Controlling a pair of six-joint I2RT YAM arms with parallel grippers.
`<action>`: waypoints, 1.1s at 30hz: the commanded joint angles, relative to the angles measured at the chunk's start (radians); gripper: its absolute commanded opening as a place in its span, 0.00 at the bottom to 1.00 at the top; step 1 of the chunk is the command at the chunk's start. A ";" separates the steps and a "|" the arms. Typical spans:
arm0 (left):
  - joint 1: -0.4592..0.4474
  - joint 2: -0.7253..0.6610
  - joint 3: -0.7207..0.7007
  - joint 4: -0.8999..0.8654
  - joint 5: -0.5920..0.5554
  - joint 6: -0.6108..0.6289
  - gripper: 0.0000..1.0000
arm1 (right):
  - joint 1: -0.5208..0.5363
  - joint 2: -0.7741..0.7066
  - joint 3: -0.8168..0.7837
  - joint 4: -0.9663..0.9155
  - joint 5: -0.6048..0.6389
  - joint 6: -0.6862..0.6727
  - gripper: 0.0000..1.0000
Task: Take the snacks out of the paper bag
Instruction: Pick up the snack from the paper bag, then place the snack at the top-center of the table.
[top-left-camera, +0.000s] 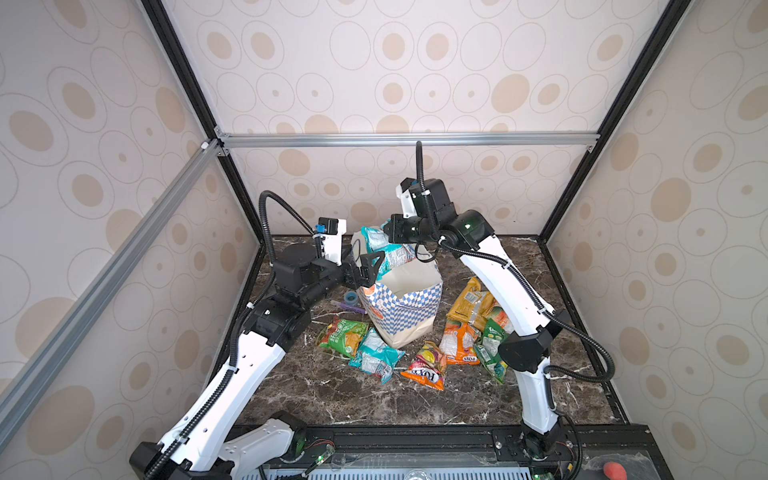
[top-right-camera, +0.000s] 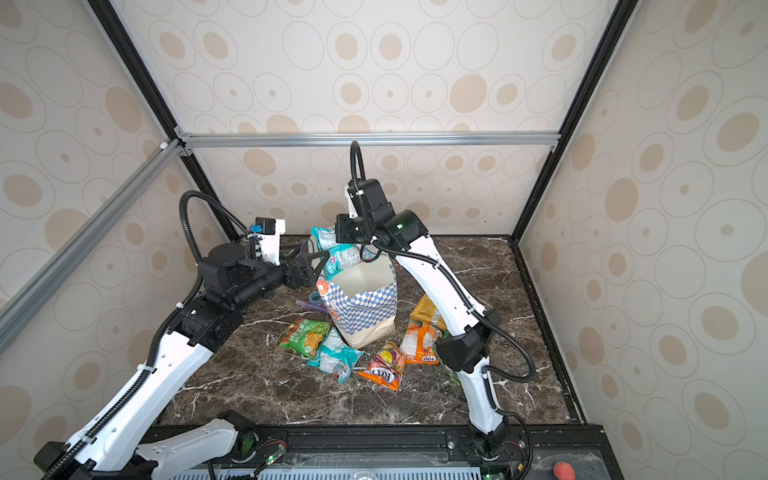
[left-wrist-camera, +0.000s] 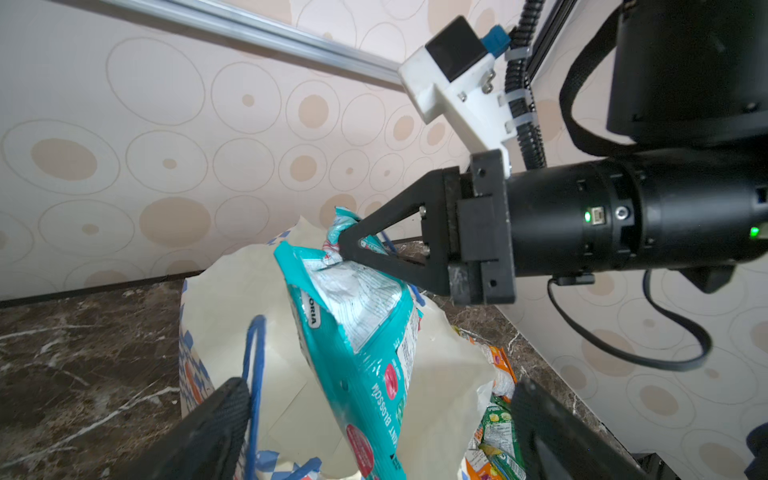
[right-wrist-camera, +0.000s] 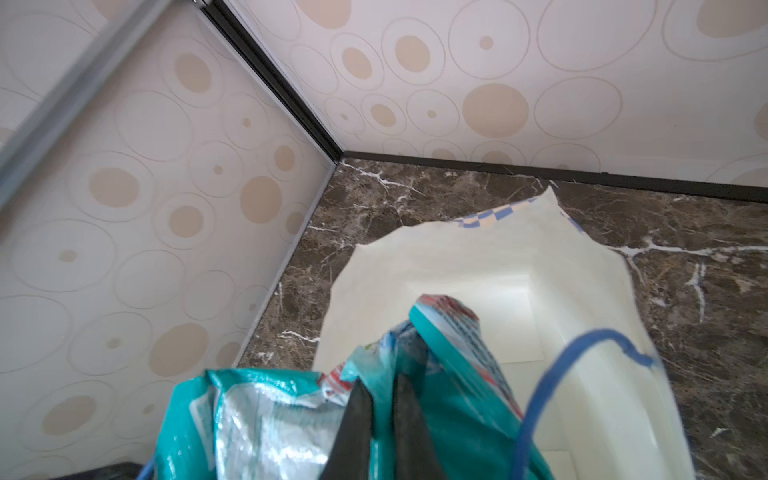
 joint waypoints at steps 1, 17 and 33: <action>0.005 -0.057 -0.004 0.110 0.036 0.038 0.98 | 0.008 -0.095 0.038 0.104 -0.044 0.043 0.00; 0.003 -0.055 0.026 0.175 0.147 0.003 0.98 | -0.077 -0.350 -0.082 0.157 0.106 -0.028 0.00; -0.116 0.030 0.043 0.202 0.185 -0.035 0.98 | -0.516 -0.682 -0.922 0.388 0.059 0.170 0.00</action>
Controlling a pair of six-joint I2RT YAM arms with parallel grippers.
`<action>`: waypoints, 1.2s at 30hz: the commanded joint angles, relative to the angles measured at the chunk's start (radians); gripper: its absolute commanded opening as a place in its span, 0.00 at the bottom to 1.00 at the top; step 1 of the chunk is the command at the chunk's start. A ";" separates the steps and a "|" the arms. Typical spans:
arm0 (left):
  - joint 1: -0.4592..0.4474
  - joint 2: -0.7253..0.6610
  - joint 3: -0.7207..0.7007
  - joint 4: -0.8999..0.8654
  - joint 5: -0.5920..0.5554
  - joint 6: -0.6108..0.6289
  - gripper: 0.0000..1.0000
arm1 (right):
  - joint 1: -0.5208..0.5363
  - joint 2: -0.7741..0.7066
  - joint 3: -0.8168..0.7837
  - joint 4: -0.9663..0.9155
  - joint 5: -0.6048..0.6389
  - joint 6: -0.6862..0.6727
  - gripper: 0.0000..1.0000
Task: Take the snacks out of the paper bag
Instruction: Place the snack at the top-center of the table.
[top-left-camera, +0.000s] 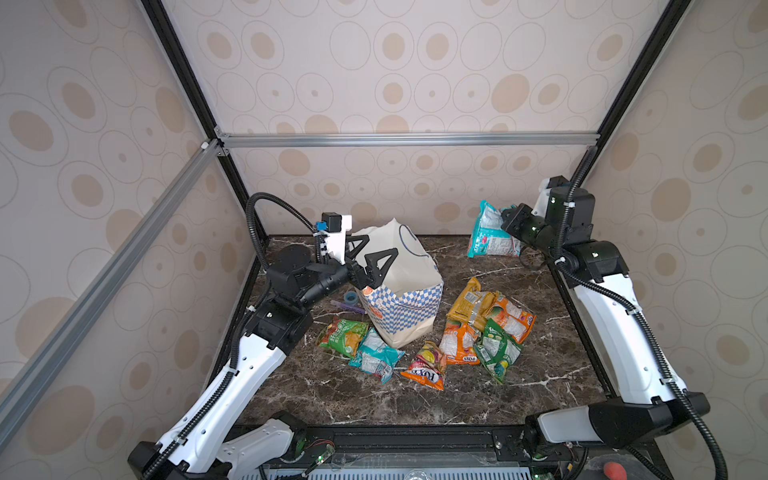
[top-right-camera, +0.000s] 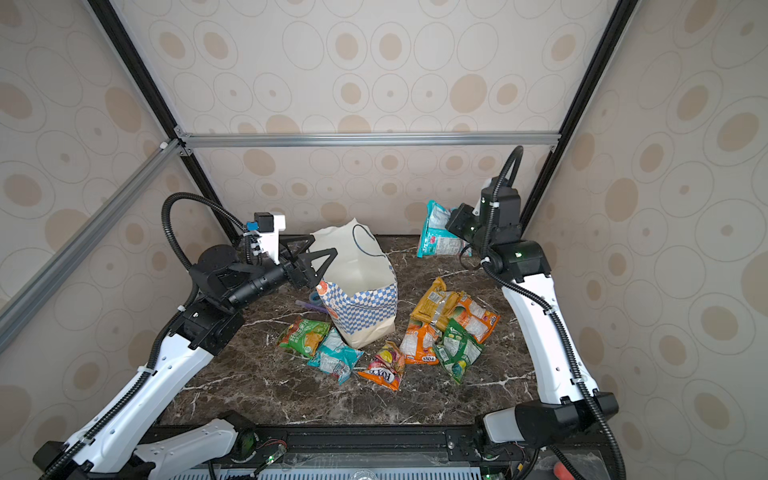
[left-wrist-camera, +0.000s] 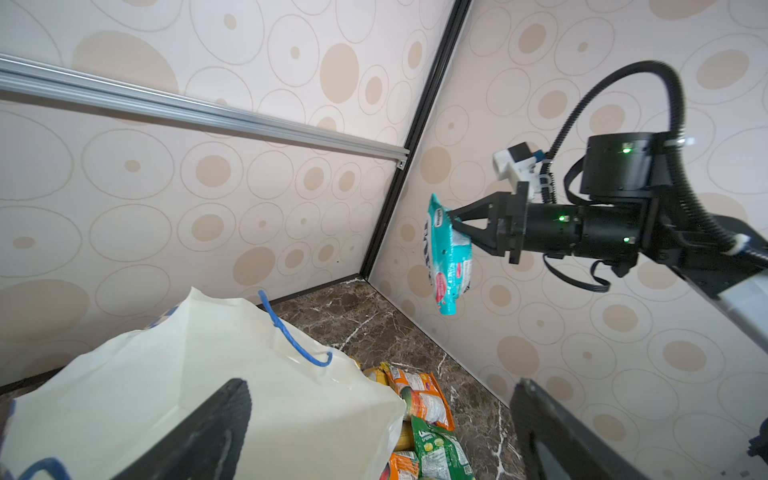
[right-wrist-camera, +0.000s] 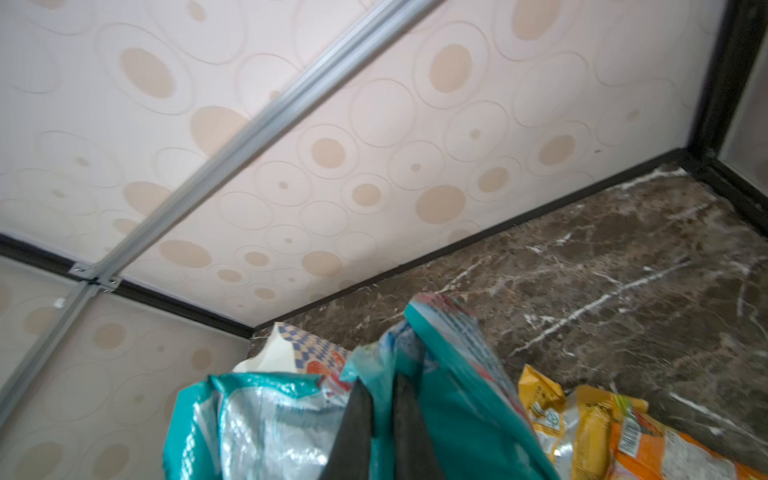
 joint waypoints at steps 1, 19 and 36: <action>-0.069 0.017 0.060 -0.007 -0.019 0.035 0.98 | -0.004 0.017 -0.078 0.085 -0.019 0.034 0.00; -0.371 0.164 0.199 -0.322 -0.389 0.234 0.98 | 0.051 0.695 0.125 0.090 -0.255 0.063 0.00; -0.454 0.247 0.278 -0.408 -0.557 0.248 0.98 | 0.079 0.694 0.160 0.008 -0.187 0.025 0.43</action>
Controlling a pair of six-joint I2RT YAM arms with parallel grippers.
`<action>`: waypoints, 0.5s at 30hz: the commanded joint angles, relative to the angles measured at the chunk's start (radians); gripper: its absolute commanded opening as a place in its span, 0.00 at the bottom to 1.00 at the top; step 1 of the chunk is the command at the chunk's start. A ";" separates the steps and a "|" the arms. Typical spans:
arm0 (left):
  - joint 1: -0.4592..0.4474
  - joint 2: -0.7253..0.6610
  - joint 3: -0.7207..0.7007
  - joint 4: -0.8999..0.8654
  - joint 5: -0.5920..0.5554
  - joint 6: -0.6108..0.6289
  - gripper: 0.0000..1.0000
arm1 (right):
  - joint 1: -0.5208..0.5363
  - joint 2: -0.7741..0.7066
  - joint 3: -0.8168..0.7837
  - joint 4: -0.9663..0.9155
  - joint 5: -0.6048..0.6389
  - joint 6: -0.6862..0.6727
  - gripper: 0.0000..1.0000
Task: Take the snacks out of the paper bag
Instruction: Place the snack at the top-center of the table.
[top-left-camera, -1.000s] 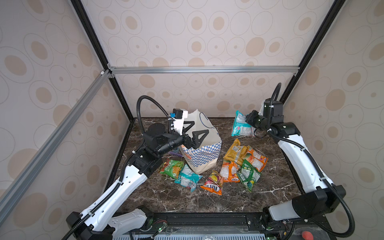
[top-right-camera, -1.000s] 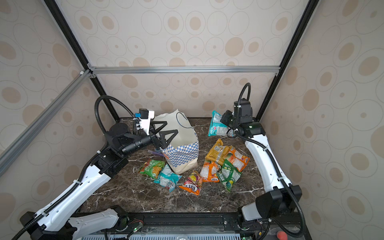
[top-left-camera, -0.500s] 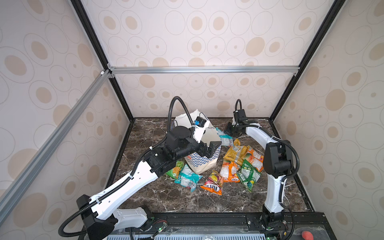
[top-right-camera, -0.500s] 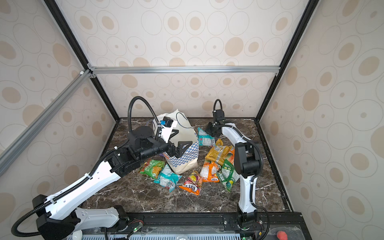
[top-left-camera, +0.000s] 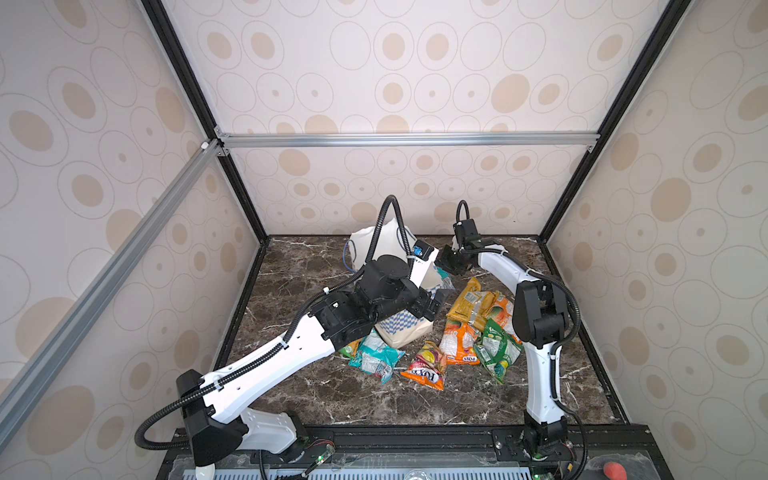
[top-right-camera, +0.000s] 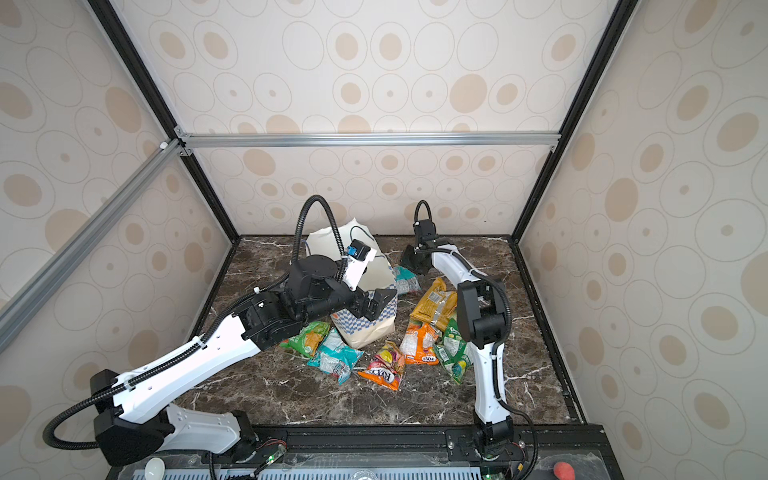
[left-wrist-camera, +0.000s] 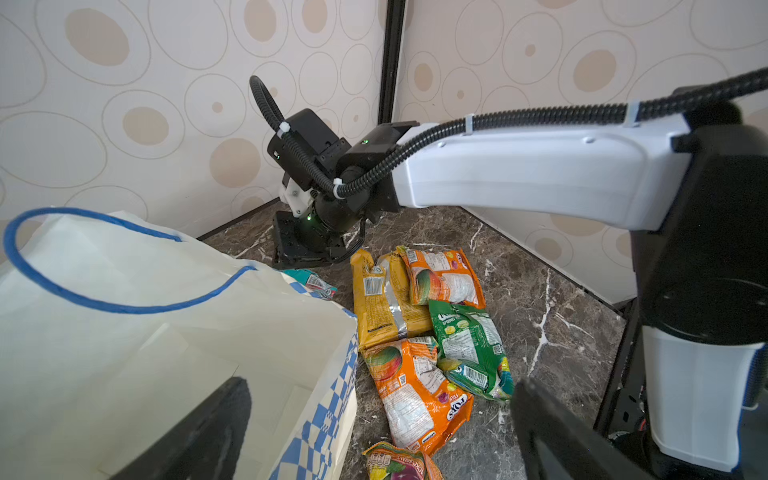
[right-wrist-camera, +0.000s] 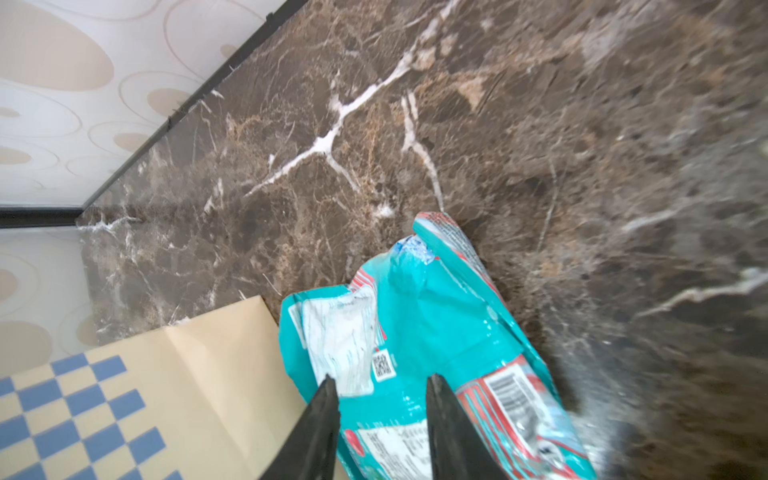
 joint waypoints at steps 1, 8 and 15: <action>-0.007 -0.033 0.032 -0.022 -0.073 0.038 0.98 | 0.000 -0.145 -0.034 -0.041 0.052 -0.032 0.45; -0.008 -0.157 -0.047 0.050 -0.261 0.102 0.98 | 0.000 -0.455 -0.257 -0.020 0.211 -0.096 0.64; -0.005 -0.308 -0.211 0.232 -0.612 0.172 0.98 | -0.001 -0.792 -0.640 0.089 0.458 -0.152 0.83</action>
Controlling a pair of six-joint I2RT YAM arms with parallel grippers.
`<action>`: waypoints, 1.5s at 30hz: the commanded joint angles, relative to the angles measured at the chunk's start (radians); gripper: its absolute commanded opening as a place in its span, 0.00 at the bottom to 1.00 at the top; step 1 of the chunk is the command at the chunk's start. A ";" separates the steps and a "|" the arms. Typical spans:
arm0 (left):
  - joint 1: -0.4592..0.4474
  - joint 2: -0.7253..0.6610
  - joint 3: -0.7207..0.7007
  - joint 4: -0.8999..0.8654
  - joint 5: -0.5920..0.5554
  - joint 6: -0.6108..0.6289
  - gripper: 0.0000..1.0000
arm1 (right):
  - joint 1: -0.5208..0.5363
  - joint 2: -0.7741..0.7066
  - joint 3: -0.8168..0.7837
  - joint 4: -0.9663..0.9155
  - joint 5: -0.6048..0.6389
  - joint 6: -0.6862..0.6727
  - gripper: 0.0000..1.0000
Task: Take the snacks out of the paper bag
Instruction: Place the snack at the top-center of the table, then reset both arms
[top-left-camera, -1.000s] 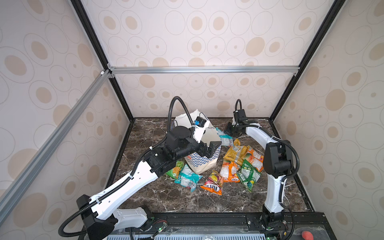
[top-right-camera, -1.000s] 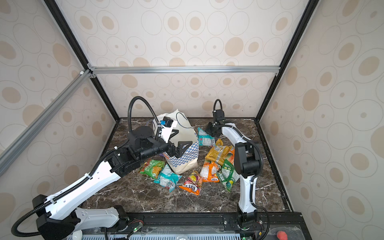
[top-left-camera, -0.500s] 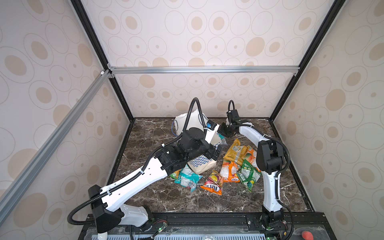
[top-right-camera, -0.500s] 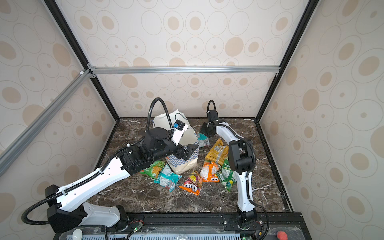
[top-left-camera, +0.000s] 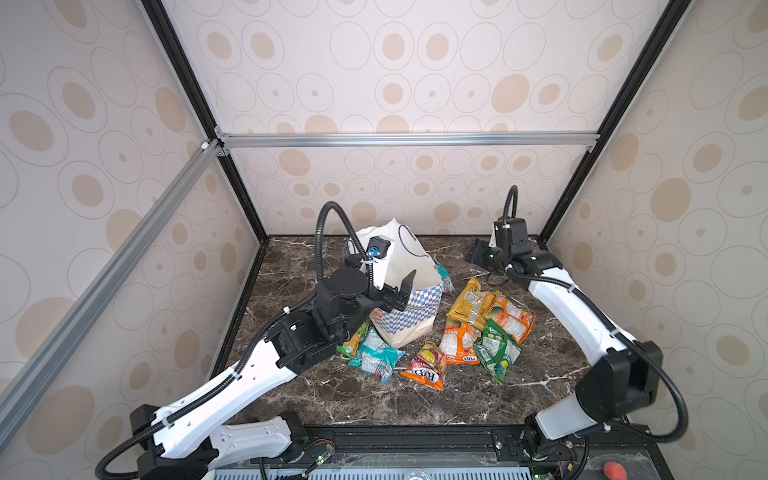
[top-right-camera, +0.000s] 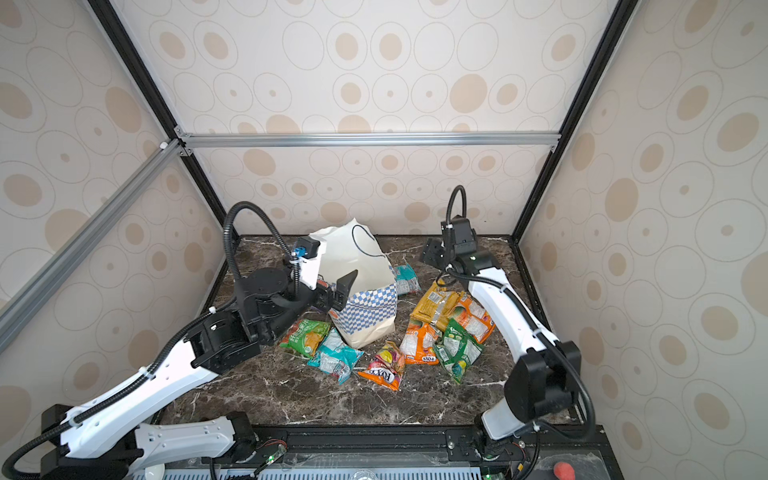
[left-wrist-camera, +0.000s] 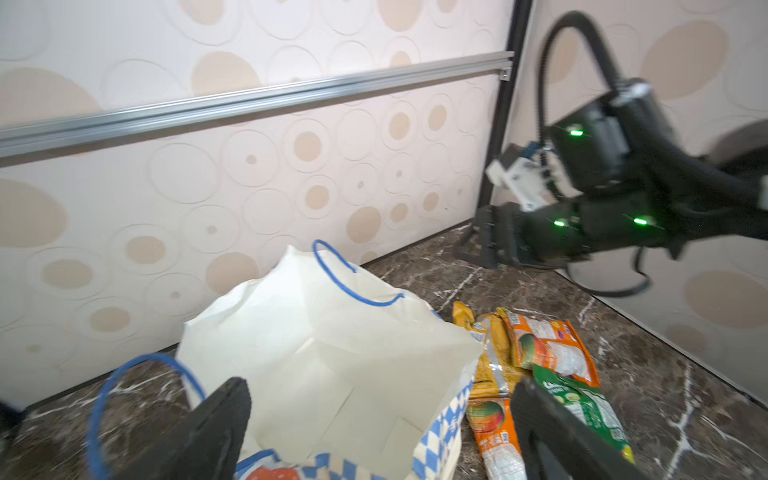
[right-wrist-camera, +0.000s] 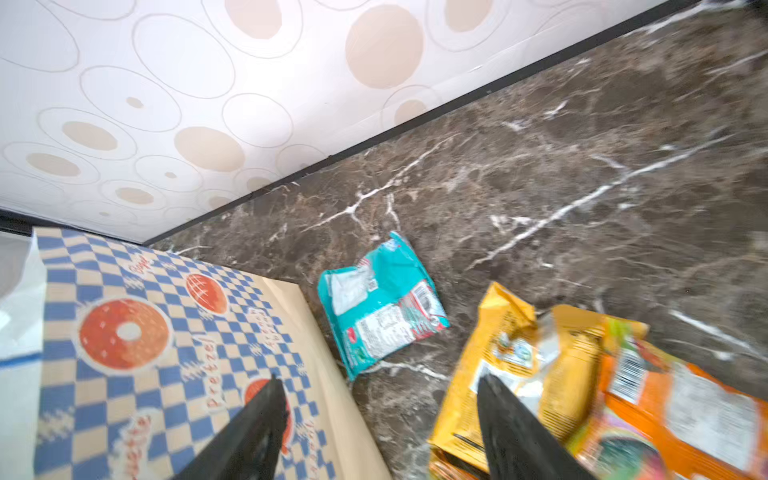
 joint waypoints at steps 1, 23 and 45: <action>-0.004 -0.066 -0.087 0.154 -0.269 0.093 0.98 | -0.002 -0.101 -0.197 0.050 0.209 -0.039 0.89; 0.719 -0.096 -1.021 1.235 -0.059 0.135 0.98 | -0.039 0.008 -0.628 0.749 0.604 -0.465 1.00; 0.900 0.515 -1.019 1.590 0.189 0.049 0.98 | -0.174 0.088 -0.948 1.322 0.278 -0.546 1.00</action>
